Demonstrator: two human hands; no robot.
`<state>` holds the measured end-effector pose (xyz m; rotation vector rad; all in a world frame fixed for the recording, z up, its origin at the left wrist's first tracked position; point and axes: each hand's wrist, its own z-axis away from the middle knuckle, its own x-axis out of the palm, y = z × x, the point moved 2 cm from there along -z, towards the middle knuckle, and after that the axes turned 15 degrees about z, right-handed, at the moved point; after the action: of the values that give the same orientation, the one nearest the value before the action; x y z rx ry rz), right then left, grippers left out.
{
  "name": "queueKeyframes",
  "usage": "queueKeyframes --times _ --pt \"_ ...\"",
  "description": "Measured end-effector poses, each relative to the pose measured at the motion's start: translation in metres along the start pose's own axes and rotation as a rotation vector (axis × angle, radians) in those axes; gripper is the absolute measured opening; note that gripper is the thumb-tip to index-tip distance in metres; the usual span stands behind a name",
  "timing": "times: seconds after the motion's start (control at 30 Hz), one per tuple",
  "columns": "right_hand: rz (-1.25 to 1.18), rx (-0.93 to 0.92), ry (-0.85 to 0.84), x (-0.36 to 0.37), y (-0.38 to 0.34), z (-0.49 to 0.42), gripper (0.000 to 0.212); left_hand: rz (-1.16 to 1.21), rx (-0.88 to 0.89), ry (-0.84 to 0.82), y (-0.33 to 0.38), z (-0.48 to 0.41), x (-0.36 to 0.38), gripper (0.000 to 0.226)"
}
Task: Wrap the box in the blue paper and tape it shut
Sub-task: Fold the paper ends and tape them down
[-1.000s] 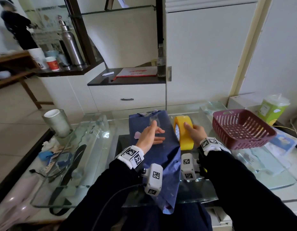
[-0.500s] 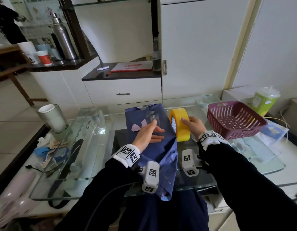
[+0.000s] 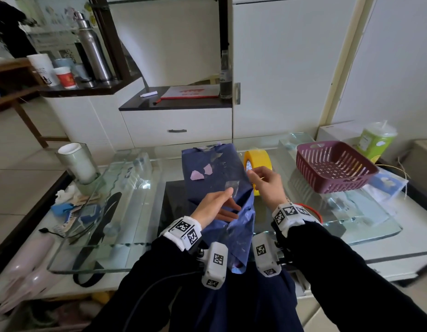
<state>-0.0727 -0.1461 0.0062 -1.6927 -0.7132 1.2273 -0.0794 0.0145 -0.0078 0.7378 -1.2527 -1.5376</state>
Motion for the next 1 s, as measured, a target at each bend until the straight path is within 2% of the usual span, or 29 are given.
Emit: queueKeyframes --times 0.13,0.23,0.33,0.63,0.9,1.0 --pt "-0.112 -0.005 -0.293 0.007 -0.017 -0.005 0.007 -0.012 -0.009 -0.01 0.009 -0.012 0.003 0.04" --pt "-0.077 -0.006 -0.362 0.005 -0.017 -0.018 0.014 0.001 -0.023 -0.017 0.016 -0.022 0.004 0.038" --pt "-0.01 0.007 -0.359 -0.001 -0.014 -0.03 0.019 -0.007 -0.045 -0.039 0.023 -0.034 0.006 0.04" --pt "-0.069 0.049 -0.365 -0.001 -0.011 -0.055 0.018 -0.052 -0.089 -0.071 0.031 -0.061 0.0 0.039" --pt "-0.21 0.136 -0.103 0.004 -0.015 -0.081 0.027 -0.062 0.11 -0.005 0.049 -0.08 -0.014 0.018" --pt "-0.233 0.136 -0.108 0.004 -0.019 -0.091 0.026 -0.098 0.151 0.022 0.046 -0.083 -0.028 0.016"
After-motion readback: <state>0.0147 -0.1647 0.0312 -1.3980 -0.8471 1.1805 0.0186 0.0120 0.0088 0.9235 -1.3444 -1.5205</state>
